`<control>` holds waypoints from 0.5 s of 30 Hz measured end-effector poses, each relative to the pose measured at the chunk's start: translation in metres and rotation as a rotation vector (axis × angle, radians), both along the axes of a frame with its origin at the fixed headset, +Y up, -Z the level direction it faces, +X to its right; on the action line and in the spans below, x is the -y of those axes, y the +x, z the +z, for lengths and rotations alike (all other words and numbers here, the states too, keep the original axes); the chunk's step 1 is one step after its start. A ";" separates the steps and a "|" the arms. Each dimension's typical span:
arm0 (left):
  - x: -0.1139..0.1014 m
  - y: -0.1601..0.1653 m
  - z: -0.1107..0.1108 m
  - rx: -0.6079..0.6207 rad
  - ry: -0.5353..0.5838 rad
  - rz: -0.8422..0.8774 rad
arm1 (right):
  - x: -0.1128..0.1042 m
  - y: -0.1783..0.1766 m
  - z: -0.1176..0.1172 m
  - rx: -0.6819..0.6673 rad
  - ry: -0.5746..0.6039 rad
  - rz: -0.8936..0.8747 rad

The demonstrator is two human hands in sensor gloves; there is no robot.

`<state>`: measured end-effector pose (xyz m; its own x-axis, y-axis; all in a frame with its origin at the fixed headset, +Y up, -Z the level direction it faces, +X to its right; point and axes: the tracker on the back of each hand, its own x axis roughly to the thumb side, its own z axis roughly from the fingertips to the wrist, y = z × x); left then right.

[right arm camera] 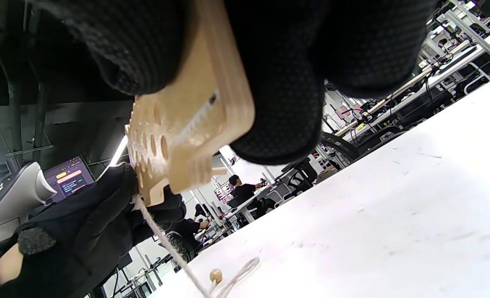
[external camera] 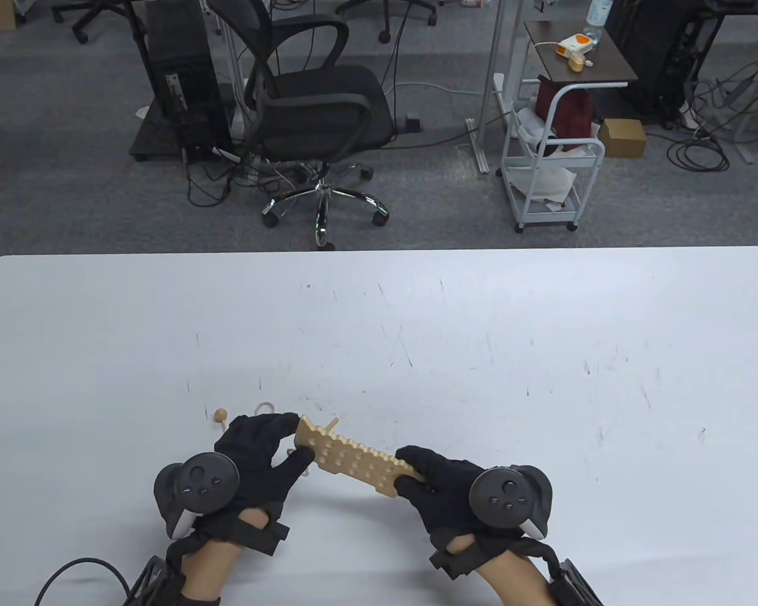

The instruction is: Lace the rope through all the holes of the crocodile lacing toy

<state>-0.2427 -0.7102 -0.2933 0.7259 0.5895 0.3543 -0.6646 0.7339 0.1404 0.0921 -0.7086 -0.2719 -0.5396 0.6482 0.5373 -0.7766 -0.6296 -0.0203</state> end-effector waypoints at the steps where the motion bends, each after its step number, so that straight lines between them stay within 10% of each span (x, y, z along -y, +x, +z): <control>1: 0.000 0.000 0.000 0.000 0.000 0.000 | 0.000 0.000 0.000 0.000 -0.002 -0.003; 15: -0.009 -0.010 0.002 -0.024 0.032 0.057 | 0.001 0.004 -0.002 0.042 -0.029 -0.022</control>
<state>-0.2525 -0.7010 -0.2915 0.6996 0.6189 0.3571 -0.7016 0.6895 0.1797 0.0962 -0.7091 -0.2744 -0.5465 0.6752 0.4954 -0.7894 -0.6129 -0.0354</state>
